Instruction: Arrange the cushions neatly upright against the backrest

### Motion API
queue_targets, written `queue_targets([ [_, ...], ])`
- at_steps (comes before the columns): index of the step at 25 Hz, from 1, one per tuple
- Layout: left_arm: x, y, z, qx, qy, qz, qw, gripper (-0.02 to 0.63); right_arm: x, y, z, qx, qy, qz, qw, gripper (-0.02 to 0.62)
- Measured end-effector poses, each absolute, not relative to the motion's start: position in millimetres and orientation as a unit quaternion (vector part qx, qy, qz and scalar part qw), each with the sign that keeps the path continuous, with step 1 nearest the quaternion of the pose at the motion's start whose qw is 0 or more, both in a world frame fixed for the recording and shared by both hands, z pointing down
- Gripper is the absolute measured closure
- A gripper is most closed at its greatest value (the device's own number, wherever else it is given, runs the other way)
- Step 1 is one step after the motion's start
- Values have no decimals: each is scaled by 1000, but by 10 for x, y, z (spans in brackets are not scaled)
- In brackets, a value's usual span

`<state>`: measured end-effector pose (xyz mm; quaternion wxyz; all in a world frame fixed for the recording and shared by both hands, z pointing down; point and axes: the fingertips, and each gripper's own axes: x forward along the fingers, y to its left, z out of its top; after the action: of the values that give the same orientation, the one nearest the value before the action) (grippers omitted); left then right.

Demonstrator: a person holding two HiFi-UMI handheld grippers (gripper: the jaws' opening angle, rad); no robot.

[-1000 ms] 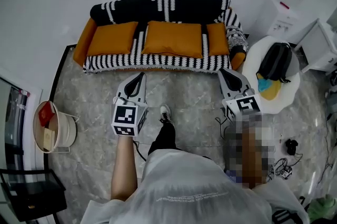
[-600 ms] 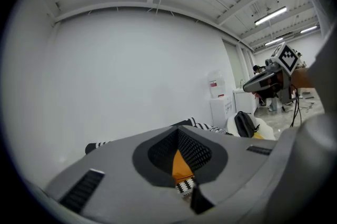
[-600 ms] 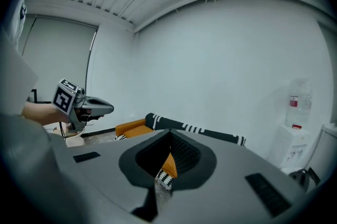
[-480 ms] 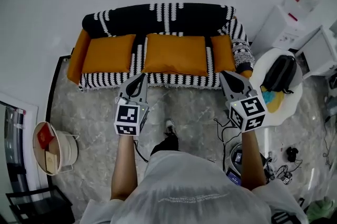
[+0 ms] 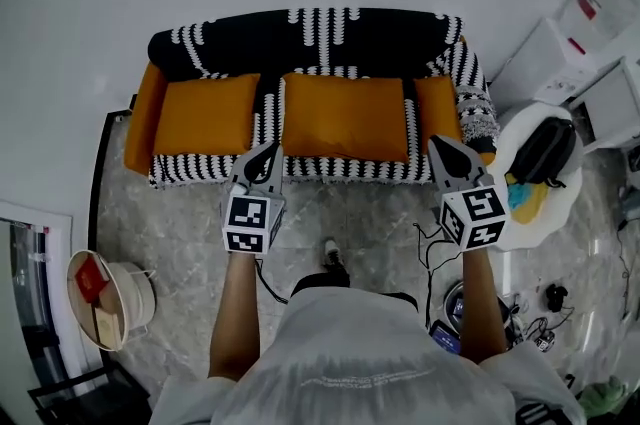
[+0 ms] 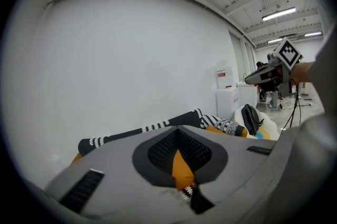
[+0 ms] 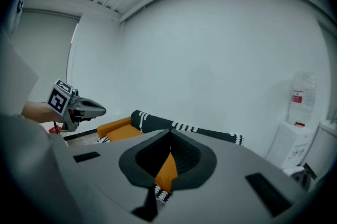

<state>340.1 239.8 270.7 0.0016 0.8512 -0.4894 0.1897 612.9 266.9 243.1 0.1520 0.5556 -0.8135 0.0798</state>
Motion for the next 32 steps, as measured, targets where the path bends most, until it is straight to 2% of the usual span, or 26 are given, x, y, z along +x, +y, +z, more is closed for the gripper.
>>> queue_targets([
  [9,3053,1790,3402,833,-498,235,51,586,6299,2198,3027,578,-782,114,202,593],
  [14,2937,1497,4063,821,-503,257,86,584,6530,1945,3708,578,-767,151,234,592],
  [20,2884,1148,4887,810,-499,281,125,544,6720,1574,4636,576,-748,185,272,589],
  [32,2736,875,6914,788,-452,373,187,453,7170,1451,6986,556,-699,308,330,497],
])
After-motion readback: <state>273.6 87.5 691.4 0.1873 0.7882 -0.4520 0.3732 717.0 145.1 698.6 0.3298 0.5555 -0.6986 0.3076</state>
